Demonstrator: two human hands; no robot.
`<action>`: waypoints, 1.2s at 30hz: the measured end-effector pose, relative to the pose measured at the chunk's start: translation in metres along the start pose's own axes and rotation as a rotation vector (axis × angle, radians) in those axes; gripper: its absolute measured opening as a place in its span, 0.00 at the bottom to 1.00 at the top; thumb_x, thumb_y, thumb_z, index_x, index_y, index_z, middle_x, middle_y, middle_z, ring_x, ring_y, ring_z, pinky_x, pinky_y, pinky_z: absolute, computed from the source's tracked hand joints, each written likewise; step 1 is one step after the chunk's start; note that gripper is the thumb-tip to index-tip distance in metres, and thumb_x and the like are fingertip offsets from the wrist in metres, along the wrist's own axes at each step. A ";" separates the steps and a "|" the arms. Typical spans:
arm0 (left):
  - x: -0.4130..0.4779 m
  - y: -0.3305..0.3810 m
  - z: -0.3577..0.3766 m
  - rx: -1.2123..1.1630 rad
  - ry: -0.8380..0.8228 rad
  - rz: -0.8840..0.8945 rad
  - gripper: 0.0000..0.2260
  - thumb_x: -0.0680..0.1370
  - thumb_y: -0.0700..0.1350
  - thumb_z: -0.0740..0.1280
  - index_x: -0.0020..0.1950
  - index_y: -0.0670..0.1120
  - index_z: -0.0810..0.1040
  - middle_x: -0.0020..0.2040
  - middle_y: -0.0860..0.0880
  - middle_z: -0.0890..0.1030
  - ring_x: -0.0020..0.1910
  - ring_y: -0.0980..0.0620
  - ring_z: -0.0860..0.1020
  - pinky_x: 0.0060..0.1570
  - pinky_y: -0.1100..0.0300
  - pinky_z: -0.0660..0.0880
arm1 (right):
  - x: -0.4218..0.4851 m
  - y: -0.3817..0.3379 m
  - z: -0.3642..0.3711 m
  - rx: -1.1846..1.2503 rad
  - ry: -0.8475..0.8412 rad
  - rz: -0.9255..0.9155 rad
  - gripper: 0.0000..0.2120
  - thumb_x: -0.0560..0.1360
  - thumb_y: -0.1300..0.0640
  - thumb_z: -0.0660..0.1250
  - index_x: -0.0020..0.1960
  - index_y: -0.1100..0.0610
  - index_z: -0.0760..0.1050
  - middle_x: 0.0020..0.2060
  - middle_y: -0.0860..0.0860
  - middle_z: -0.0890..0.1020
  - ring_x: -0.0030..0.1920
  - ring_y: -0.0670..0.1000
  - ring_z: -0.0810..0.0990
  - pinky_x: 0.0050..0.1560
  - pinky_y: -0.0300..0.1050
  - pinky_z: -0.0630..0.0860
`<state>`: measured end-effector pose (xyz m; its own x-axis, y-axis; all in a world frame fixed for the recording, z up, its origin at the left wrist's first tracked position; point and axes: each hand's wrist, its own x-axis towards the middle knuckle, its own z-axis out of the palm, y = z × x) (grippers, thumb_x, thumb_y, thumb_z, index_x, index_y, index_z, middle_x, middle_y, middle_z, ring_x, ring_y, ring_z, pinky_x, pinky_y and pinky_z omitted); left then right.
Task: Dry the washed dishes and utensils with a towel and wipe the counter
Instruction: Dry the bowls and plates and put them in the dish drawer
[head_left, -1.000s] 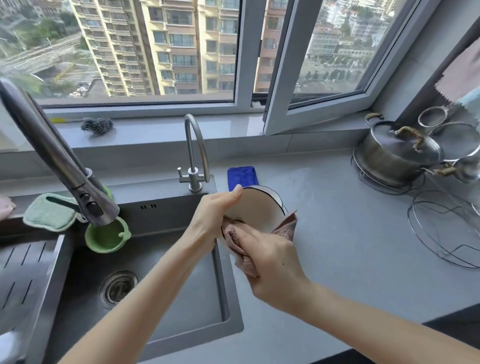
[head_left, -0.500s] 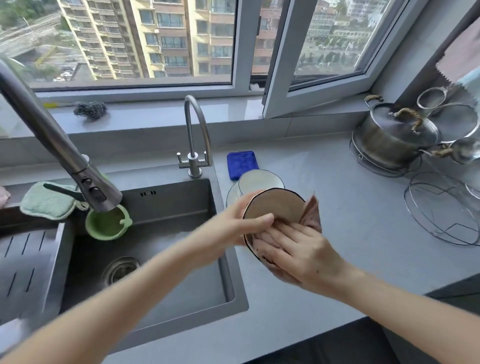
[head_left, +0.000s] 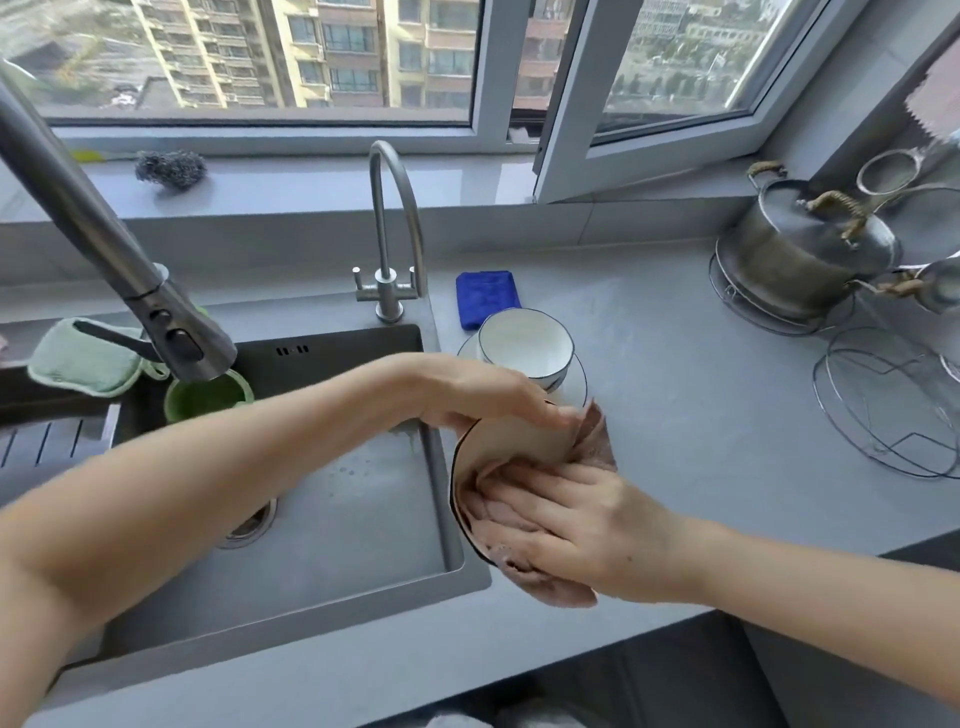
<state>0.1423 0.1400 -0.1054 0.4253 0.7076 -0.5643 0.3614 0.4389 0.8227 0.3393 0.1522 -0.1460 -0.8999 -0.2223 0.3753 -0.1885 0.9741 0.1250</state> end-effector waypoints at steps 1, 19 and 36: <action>0.004 0.003 -0.003 0.015 -0.031 -0.027 0.15 0.76 0.57 0.63 0.52 0.46 0.77 0.47 0.49 0.82 0.45 0.52 0.80 0.52 0.57 0.75 | -0.001 0.003 -0.001 0.000 -0.007 -0.005 0.17 0.75 0.62 0.66 0.63 0.59 0.70 0.57 0.59 0.82 0.54 0.58 0.82 0.53 0.51 0.78; 0.027 -0.016 0.002 -0.247 0.221 -0.096 0.18 0.73 0.47 0.63 0.62 0.43 0.75 0.60 0.38 0.79 0.59 0.39 0.78 0.62 0.42 0.71 | -0.018 0.029 0.008 0.139 -0.065 0.033 0.09 0.76 0.60 0.64 0.56 0.55 0.73 0.54 0.55 0.83 0.50 0.56 0.82 0.46 0.47 0.77; 0.062 0.031 0.006 -0.656 0.427 -0.075 0.13 0.83 0.43 0.55 0.64 0.43 0.73 0.55 0.42 0.80 0.47 0.44 0.80 0.43 0.43 0.78 | -0.071 0.108 -0.054 0.120 -0.018 0.250 0.14 0.82 0.64 0.53 0.65 0.58 0.70 0.69 0.61 0.69 0.72 0.60 0.65 0.69 0.61 0.66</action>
<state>0.1848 0.1944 -0.1156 0.0158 0.7566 -0.6537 -0.2435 0.6370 0.7314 0.4037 0.2713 -0.1097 -0.9311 0.0251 0.3640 -0.0043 0.9968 -0.0797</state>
